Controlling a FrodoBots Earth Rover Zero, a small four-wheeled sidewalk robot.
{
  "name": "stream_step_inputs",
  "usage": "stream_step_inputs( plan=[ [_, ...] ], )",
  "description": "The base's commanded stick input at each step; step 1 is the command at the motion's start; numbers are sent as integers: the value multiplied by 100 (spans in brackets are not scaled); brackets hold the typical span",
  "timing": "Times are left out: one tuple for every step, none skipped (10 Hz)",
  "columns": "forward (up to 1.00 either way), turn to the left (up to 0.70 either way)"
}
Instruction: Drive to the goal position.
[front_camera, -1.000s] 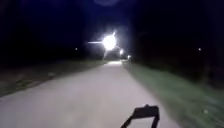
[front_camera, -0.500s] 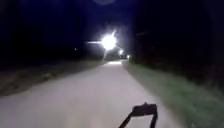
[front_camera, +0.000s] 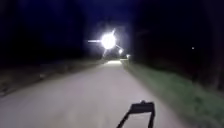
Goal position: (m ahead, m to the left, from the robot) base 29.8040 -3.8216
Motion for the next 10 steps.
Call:
stream_step_inputs(
  plan=[
    [90,0],
    [90,0],
    [91,0],
    [91,0],
    [91,0],
    [91,0],
    [91,0],
    [91,0],
    [91,0],
    [91,0]
  ],
)
